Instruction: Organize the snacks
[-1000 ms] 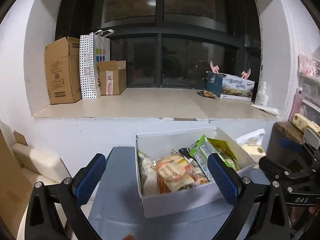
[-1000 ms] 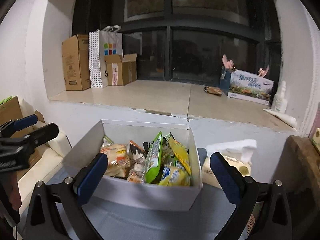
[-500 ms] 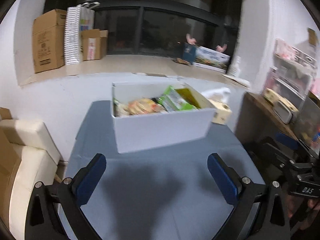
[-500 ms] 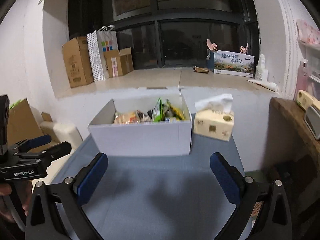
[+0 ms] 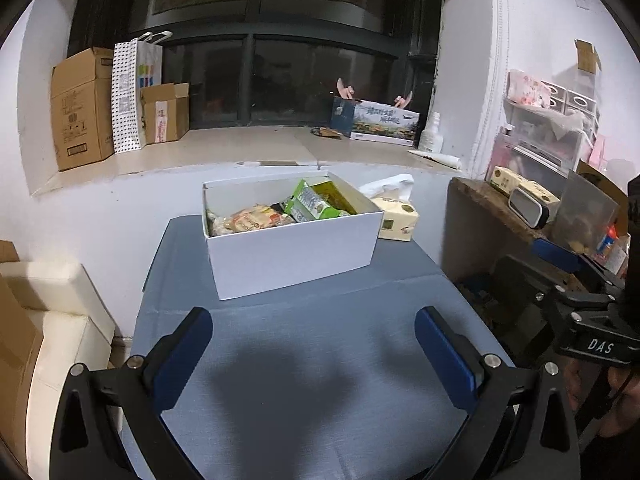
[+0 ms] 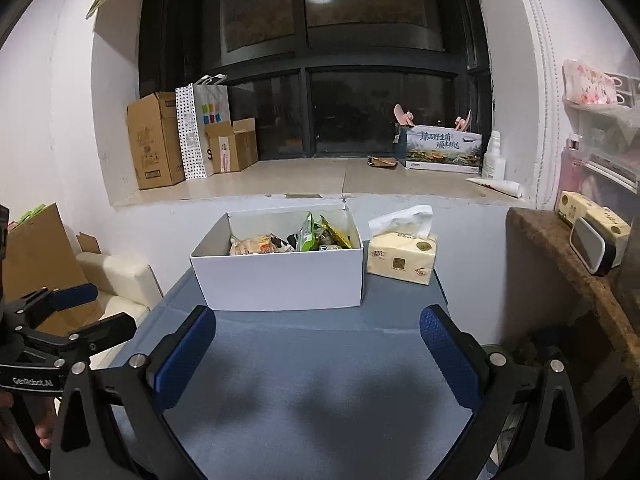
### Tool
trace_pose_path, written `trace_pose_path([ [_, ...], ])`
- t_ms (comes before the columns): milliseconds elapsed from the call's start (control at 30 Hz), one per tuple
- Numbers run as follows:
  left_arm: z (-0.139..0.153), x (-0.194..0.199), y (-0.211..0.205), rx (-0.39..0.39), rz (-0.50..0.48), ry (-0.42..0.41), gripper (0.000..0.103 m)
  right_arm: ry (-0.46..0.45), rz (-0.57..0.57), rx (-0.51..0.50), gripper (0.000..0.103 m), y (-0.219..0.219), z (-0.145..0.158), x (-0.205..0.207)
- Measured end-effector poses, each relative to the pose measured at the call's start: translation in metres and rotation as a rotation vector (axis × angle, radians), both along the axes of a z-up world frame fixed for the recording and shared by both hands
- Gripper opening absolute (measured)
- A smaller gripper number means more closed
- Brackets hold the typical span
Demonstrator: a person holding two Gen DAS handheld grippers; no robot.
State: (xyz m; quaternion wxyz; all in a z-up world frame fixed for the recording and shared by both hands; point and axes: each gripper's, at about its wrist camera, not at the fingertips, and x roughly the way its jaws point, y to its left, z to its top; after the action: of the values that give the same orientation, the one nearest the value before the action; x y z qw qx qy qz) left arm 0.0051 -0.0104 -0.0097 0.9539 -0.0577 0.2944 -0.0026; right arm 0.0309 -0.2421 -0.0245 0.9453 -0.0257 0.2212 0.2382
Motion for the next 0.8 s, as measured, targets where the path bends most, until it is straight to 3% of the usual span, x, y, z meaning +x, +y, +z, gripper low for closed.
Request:
trace_pose_path([
  [800, -0.0005, 0.0045, -0.0047, -0.006, -0.034, 0.016, 0.103, 0.032, -0.025, 0.004, 0.103, -0.0067, -0.0030, 0.0024],
])
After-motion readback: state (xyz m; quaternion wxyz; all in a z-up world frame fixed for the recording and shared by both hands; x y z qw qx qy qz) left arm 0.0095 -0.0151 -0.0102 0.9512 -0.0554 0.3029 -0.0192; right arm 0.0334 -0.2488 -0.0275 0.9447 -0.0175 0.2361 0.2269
